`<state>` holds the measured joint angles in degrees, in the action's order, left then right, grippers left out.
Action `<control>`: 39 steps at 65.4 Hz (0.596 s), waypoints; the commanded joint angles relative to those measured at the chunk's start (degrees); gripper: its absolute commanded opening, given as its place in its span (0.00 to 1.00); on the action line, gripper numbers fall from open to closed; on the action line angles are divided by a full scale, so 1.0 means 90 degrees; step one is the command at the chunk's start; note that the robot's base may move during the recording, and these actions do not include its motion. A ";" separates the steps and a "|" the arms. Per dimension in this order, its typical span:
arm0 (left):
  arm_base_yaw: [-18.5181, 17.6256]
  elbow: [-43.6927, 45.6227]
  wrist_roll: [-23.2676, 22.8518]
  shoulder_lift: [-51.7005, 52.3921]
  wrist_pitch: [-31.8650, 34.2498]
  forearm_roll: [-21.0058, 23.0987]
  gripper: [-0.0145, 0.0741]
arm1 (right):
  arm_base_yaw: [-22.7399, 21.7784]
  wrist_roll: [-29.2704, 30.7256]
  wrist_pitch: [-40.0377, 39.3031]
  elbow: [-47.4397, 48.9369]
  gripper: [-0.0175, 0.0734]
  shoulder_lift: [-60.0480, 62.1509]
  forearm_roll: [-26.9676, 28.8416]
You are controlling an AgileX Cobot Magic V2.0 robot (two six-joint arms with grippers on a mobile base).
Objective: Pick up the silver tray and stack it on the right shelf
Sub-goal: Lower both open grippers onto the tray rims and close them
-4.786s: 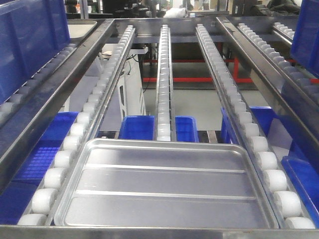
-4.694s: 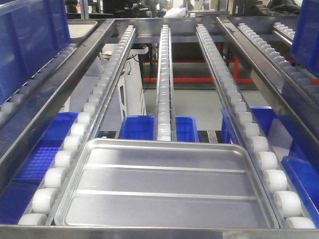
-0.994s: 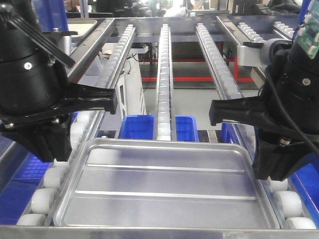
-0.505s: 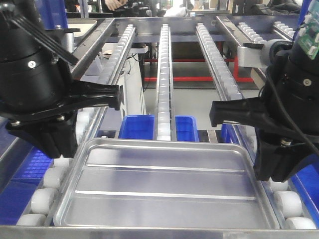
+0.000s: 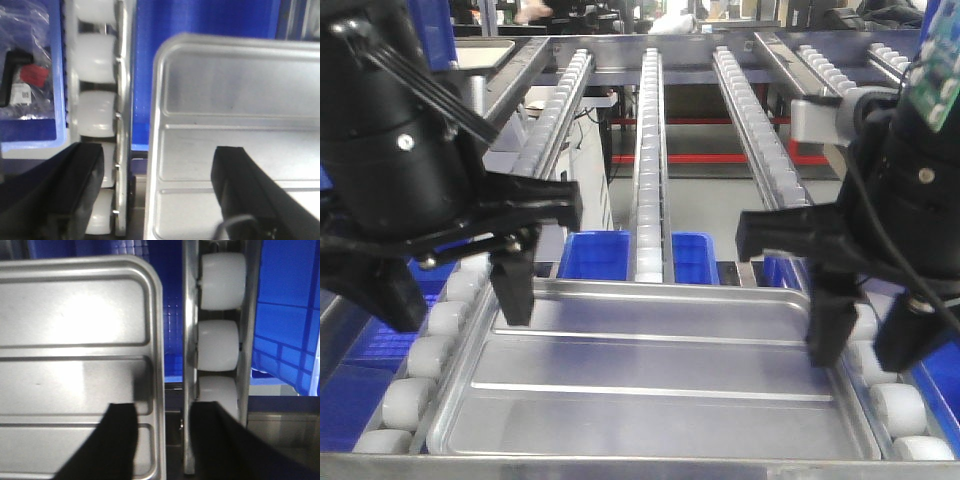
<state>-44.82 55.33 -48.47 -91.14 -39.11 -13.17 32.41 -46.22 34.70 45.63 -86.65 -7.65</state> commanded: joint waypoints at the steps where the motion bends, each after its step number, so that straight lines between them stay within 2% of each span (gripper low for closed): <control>1: -0.0047 0.0185 -0.0007 0.0174 0.0165 0.0010 0.59 | -0.0011 0.0053 -0.0119 0.0199 0.80 0.0094 -0.0077; 17: -0.0047 0.0185 -0.0007 -0.0001 0.0213 -0.0229 0.59 | -0.0018 0.0053 -0.0332 0.0199 0.81 0.0094 -0.0077; 39: -0.0047 0.0185 -0.0007 -0.0232 0.0214 -0.0229 0.55 | -0.0041 0.0048 -0.0584 0.0199 0.81 0.0024 -0.0077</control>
<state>-44.82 55.42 -48.47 -95.21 -38.30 -14.49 32.41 -46.22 32.08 45.63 -87.68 -7.65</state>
